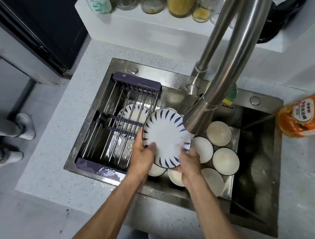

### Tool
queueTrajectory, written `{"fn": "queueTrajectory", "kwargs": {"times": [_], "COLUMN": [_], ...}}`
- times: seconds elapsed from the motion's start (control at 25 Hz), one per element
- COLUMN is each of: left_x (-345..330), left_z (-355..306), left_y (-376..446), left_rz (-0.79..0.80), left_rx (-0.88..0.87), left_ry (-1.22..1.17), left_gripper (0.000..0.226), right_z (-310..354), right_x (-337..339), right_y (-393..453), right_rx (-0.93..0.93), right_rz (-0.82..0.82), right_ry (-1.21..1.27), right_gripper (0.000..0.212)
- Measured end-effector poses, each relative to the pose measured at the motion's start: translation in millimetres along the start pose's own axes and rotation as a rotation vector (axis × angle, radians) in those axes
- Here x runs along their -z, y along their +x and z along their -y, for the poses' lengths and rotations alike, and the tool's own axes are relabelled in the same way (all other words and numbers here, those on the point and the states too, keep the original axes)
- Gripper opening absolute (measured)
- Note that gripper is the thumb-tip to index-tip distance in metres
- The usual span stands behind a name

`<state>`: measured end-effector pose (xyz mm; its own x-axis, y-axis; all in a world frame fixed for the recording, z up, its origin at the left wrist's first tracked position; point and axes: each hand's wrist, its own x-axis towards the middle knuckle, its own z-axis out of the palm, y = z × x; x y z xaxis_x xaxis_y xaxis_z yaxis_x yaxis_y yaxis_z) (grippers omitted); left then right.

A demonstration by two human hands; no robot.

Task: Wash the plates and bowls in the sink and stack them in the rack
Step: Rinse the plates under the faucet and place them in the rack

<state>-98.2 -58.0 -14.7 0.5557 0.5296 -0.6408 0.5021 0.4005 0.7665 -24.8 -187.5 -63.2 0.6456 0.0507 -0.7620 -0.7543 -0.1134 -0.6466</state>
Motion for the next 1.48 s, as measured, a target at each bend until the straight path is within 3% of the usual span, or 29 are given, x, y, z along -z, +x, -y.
{"fn": "queueTrajectory", "kwargs": {"times": [0.12,0.28,0.36,0.44,0.52,0.6,0.76,0.84,0.96,1.04,1.08,1.16,1.24,1.32,1.36,1.48], "left_x": [-5.0,-23.4,-34.4,-36.9,-38.1,-37.0,-22.9,-22.6,-21.7,-19.0,-18.2,-16.1,-14.0,-18.8,-24.0,-49.0], "left_z": [14.9,24.9,25.0,28.1,26.1,27.9,15.2,14.8,19.8,22.5,23.0,19.5,21.5,24.1,26.7,31.5], "left_y": [0.6,11.0,11.7,13.6,7.6,1.5,9.0,8.2,6.8,11.3,13.5,17.6,22.9,27.1,28.0,29.4], "left_rz": [0.049,-0.134,-0.063,-0.028,-0.002,0.025,-0.033,-0.017,-0.065,-0.060,-0.045,-0.012,0.040,0.099,0.115,0.033], "left_rx": [0.103,0.319,0.353,0.256,0.132,0.058,0.024,0.019,0.017,0.045,0.060,0.090,0.137,0.248,0.303,0.332], "left_ry": [0.008,-0.315,-0.397,-0.290,-0.172,-0.090,-0.062,-0.021,-0.027,-0.049,-0.073,-0.182,-0.328,-0.477,-0.480,-0.355], "left_gripper": [0.046,0.013,0.024,0.033,0.034,0.032,0.029,0.029,0.024,0.026,0.035,0.050,0.052,0.046,0.041,0.019], "right_z": [-1.7,11.0,9.2,-1.4,-8.5,-1.4,-3.6,-7.5,-6.2,-5.8,-6.8,-7.9,-0.8,11.7,14.9,24.7], "right_x": [12.6,36.8,46.5,45.1,31.0,11.3,6.3,-0.4,-6.7,-3.2,2.2,17.4,37.8,52.7,56.1,64.9], "right_y": [1.1,-11.7,-22.7,-34.5,-31.7,-21.7,-11.4,-13.4,-5.1,-7.7,-8.7,-5.8,1.0,2.4,-0.2,-5.8], "right_rx": [0.054,0.368,0.431,0.639,0.861,0.756,0.593,0.644,0.711,0.769,0.804,0.869,0.692,0.356,0.280,0.366], "right_rz": [-0.064,-0.166,-0.242,-0.335,0.020,0.403,0.425,0.523,0.424,0.471,0.413,0.047,-0.239,-0.209,-0.183,-0.210], "right_ry": [-0.114,-0.396,-0.564,-0.987,-1.288,-1.289,-1.368,-1.271,-1.308,-1.311,-1.310,-1.304,-1.054,-0.543,-0.409,-0.402], "right_gripper": [0.016,0.025,0.016,0.044,0.061,0.061,0.060,0.057,0.062,0.069,0.070,0.060,0.052,0.033,0.018,0.020]}}
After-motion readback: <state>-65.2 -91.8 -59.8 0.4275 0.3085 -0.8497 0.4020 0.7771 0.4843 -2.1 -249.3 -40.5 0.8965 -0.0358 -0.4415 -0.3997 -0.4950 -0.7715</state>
